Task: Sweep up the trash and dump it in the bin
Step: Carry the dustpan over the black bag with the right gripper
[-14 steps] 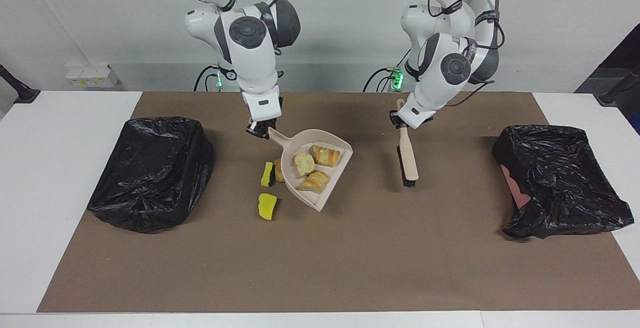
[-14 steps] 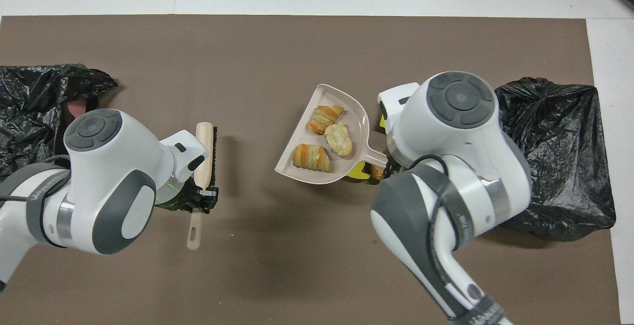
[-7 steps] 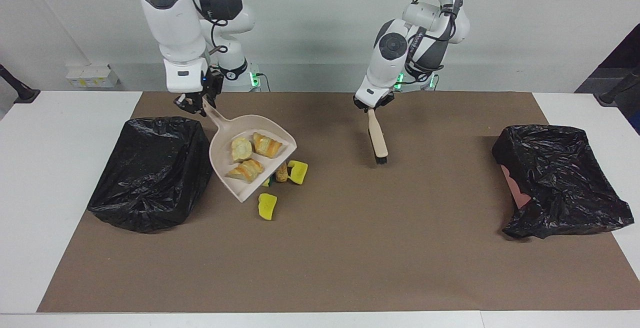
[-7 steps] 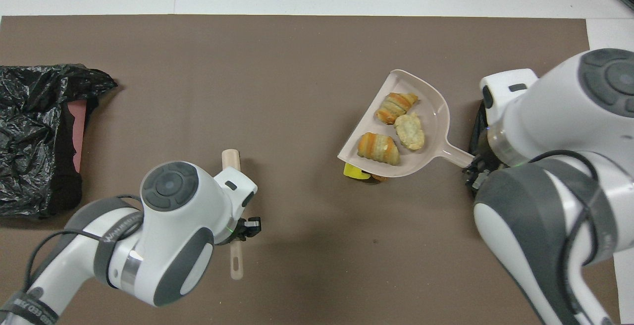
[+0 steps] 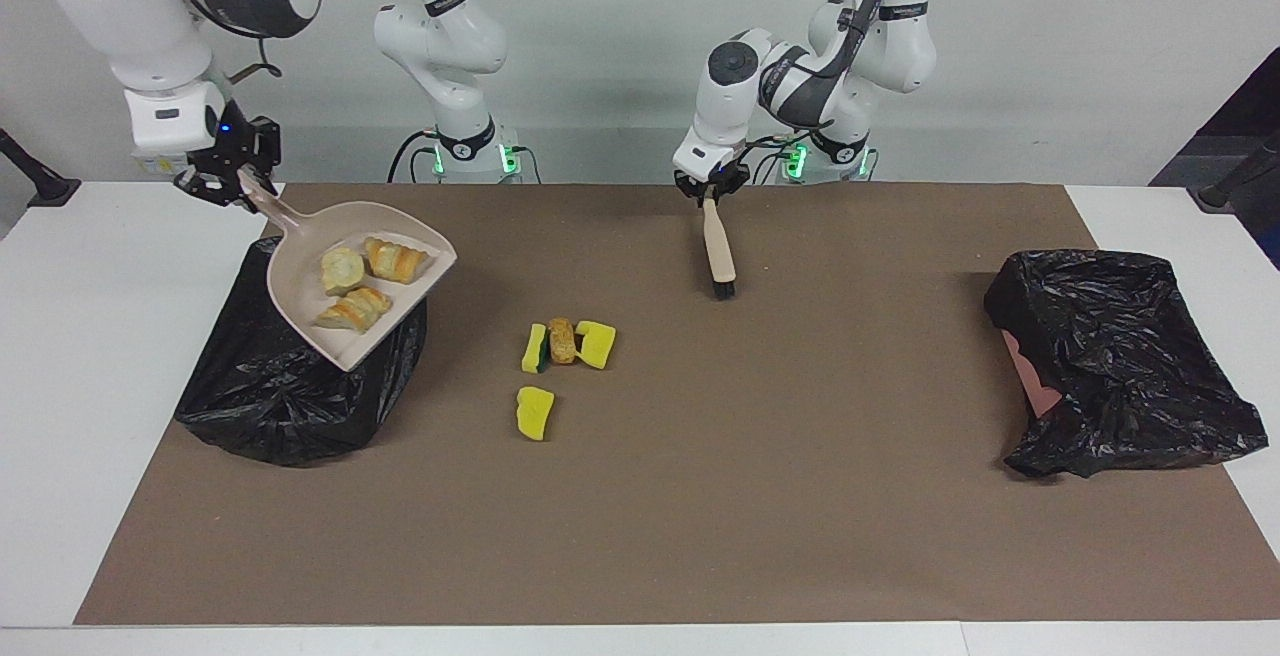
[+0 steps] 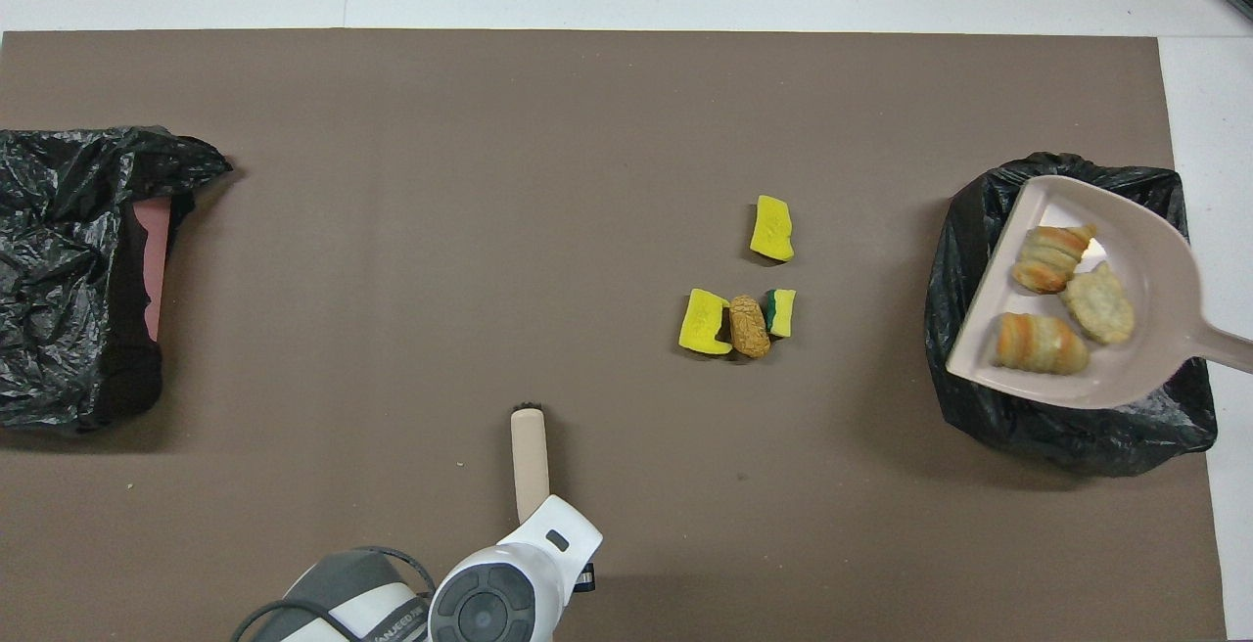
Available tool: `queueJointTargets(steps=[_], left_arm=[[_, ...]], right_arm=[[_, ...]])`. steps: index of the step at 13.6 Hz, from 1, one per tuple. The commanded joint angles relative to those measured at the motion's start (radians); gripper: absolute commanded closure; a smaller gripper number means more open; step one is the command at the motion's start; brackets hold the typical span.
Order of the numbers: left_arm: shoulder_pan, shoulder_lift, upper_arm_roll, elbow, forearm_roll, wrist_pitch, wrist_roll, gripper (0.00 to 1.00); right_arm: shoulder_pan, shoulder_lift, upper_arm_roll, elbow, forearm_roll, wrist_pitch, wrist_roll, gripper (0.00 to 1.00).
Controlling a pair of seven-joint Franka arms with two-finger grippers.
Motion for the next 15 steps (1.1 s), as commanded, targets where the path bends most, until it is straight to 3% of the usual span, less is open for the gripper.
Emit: queueJointTargets(steps=[1,2,4,5,6,7,8,12,15], left_arm=[[-0.035,-0.025,0.016,-0.044,-0.018,0.034,-0.007,1.0],[-0.034,-0.024,0.017,-0.044,-0.018,0.034,-0.005,0.98],[-0.028,-0.021,0.019,-0.042,-0.019,0.026,0.0,0.84],[-0.022,-0.018,0.02,-0.039,-0.019,0.023,0.01,0.67],[-0.008,-0.001,0.024,-0.031,-0.019,0.023,0.018,0.3],[0.027,0.018,0.022,-0.012,-0.018,0.021,0.03,0.06],[0.055,0.042,0.022,0.016,-0.016,0.017,0.062,0.0],[0.147,0.076,0.025,0.119,0.004,-0.003,0.147,0.0],[0.23,0.096,0.027,0.223,0.102,-0.093,0.191,0.0]], right_arm=[[-0.087,-0.048,0.014,-0.046,-0.068,0.055,-0.137,1.0],[-0.105,-0.048,0.014,-0.046,-0.103,0.073,-0.162,1.0],[-0.11,-0.045,0.01,-0.045,-0.132,0.102,-0.155,1.0],[-0.11,-0.039,0.009,-0.045,-0.176,0.125,-0.156,1.0],[-0.115,-0.032,0.006,-0.045,-0.21,0.139,-0.158,1.0],[-0.125,-0.024,0.005,-0.048,-0.23,0.156,-0.159,1.0],[-0.125,-0.018,0.005,-0.054,-0.262,0.176,-0.158,1.0],[-0.064,0.001,0.013,-0.071,-0.437,0.21,-0.161,1.0],[-0.017,0.008,0.013,-0.078,-0.536,0.209,-0.165,1.0]])
